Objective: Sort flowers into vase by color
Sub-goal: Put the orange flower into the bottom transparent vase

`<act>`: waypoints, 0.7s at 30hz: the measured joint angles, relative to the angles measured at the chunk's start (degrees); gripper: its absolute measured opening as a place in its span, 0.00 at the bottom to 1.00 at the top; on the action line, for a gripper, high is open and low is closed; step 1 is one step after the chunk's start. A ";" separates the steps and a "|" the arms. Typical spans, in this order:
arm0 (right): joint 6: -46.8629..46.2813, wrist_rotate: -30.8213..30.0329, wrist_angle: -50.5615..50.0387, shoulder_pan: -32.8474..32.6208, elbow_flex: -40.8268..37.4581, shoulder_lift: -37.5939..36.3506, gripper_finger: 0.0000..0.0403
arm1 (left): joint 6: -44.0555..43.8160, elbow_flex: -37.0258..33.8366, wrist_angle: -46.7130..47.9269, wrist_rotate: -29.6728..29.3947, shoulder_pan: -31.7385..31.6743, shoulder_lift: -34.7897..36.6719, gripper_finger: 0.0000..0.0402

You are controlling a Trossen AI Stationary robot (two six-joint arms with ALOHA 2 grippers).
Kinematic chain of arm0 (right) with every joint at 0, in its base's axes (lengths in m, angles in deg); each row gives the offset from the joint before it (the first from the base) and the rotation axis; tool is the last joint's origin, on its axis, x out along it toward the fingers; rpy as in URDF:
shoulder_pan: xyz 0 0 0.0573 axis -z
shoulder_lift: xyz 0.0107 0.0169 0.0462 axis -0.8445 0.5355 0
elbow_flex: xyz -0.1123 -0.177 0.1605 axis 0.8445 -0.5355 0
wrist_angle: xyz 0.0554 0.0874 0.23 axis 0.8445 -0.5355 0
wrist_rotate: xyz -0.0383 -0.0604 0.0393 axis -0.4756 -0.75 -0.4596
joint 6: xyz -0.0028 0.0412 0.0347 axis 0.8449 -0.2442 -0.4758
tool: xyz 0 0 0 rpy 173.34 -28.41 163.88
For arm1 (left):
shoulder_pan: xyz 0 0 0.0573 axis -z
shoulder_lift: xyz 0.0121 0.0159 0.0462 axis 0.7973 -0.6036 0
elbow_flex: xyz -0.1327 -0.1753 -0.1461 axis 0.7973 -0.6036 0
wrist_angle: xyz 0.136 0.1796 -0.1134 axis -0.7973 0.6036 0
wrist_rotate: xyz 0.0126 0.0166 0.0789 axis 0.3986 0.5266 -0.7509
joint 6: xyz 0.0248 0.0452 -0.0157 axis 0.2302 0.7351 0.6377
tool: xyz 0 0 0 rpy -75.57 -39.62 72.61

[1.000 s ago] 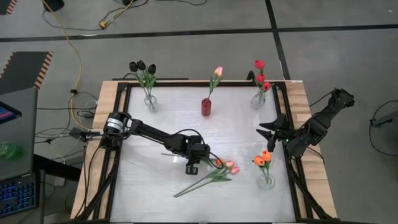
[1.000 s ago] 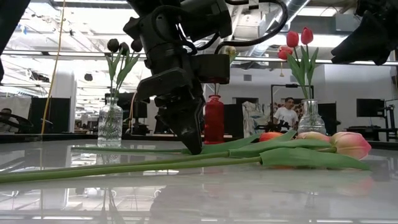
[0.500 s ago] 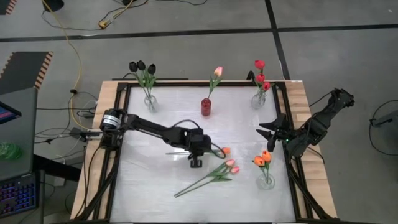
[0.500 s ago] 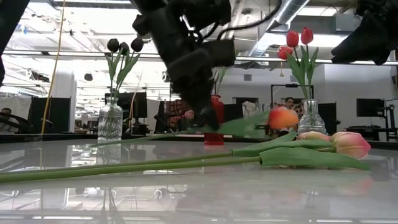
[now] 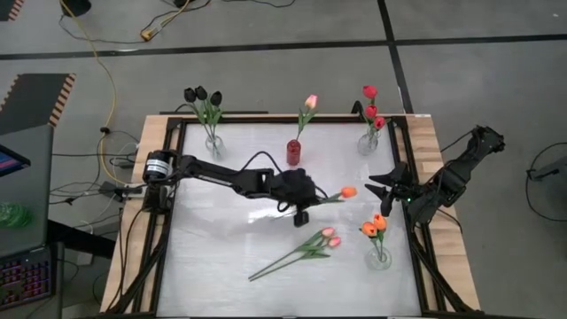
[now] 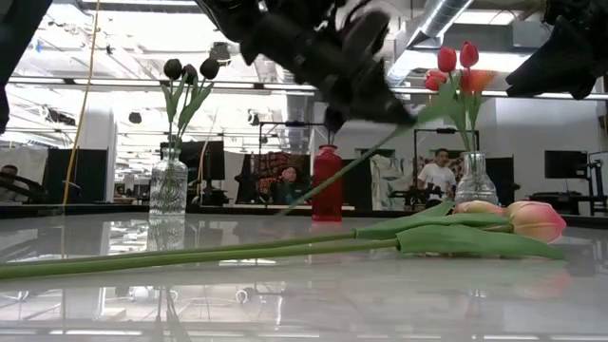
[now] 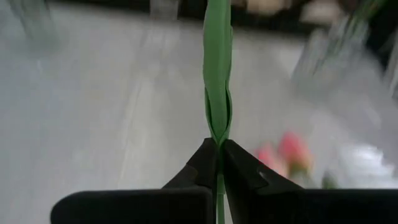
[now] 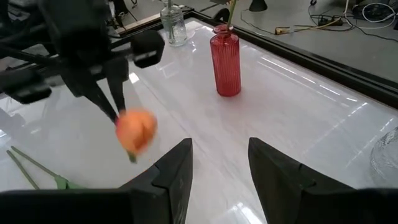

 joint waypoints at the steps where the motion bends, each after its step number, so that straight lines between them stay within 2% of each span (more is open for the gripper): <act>1: 0.00 0.02 0.00 0.00 0.00 0.00 0.45 | -0.43 0.00 -3.00 0.36 -0.22 0.00 0.00; 9: 0.44 0.02 -0.09 0.00 0.00 -0.11 0.45 | -1.19 0.09 -21.81 2.28 -1.20 0.07 0.00; 14: 2.99 -0.32 -0.17 0.00 0.04 -0.20 0.45 | -1.20 0.11 -28.59 2.89 -1.13 0.11 0.00; 21: 5.53 -3.24 -0.17 0.02 0.04 -0.20 0.45 | -0.36 0.13 -38.68 7.01 -0.47 0.13 0.00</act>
